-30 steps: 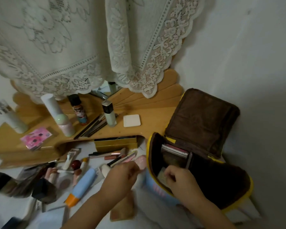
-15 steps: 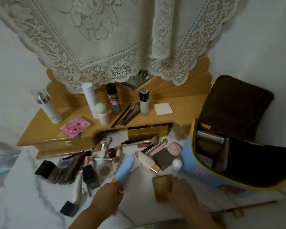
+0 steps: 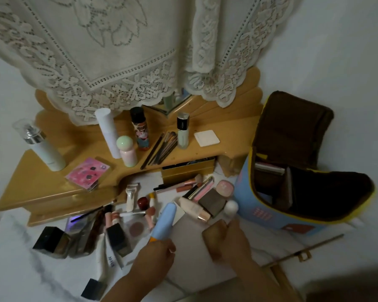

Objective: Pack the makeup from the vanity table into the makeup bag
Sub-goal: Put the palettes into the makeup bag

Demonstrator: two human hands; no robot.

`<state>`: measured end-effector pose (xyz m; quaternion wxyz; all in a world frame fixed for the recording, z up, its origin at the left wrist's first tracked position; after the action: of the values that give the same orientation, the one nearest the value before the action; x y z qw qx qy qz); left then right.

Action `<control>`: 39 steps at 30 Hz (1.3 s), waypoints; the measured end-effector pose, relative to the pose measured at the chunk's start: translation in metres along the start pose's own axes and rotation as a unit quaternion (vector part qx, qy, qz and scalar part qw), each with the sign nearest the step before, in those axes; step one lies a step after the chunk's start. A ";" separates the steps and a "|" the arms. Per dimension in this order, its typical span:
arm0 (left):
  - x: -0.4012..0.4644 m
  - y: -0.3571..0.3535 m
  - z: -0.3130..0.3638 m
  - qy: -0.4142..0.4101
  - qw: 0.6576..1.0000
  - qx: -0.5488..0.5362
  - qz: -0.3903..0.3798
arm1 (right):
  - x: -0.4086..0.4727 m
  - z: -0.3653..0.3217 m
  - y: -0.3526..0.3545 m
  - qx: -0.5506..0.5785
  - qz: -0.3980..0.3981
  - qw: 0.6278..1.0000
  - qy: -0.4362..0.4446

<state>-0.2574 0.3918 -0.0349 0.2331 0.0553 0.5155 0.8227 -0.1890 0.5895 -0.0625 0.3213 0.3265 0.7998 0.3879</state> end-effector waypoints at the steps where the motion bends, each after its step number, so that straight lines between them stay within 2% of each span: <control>1: 0.004 0.000 0.006 -0.009 1.000 -0.005 0.007 | -0.001 0.000 0.005 0.010 -0.008 1.000 0.010; 4: 0.018 0.000 0.028 -0.038 0.999 -0.015 0.021 | -0.002 0.002 0.028 0.034 -0.025 0.998 0.047; 9: 0.041 -0.001 0.087 -0.095 0.994 -0.051 0.032 | 0.008 0.012 0.094 0.104 -0.010 0.992 0.075; 13: 0.057 -0.005 0.138 -0.136 0.987 -0.066 0.055 | 0.029 0.016 0.163 0.139 0.047 0.983 0.114; 17: 0.072 -0.007 0.192 -0.140 0.984 -0.082 0.079 | 0.062 0.016 0.220 0.156 0.109 0.969 0.158; 20: 0.084 -0.015 0.224 -0.135 0.982 -0.094 0.093 | 0.093 0.011 0.239 0.139 0.123 0.963 0.197; 24: 0.094 -0.024 0.241 -0.100 0.984 -0.110 0.097 | 0.134 -0.008 0.230 0.089 0.110 0.961 0.237; 28: 0.099 -0.026 0.243 -0.092 0.985 -0.111 0.097 | 0.158 -0.030 0.195 -0.037 0.076 0.953 0.290; 32: 0.109 -0.023 0.248 -0.103 0.985 -0.107 0.091 | 0.171 -0.026 0.163 -0.165 0.062 0.938 0.300; 36: 0.122 -0.023 0.265 -0.149 0.985 -0.065 0.059 | 0.174 -0.027 0.154 -0.178 0.111 0.915 0.344; 39: 0.134 -0.040 0.280 -0.178 0.984 0.031 -0.011 | 0.182 -0.016 0.140 -0.185 0.131 0.909 0.350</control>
<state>-0.2700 0.6954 0.0394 0.3282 0.2021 0.4915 0.7809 -0.2691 0.7916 0.0145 0.0214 0.2064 0.7248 0.6570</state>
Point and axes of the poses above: each hand's wrist, its own x-axis towards the middle knuckle, its own y-axis out of the back of the hand, z = x × y, the point moved 7 cm from there along x, towards the middle knuckle, and after that the axes turned 13 degrees about z, right-handed, at the moved point
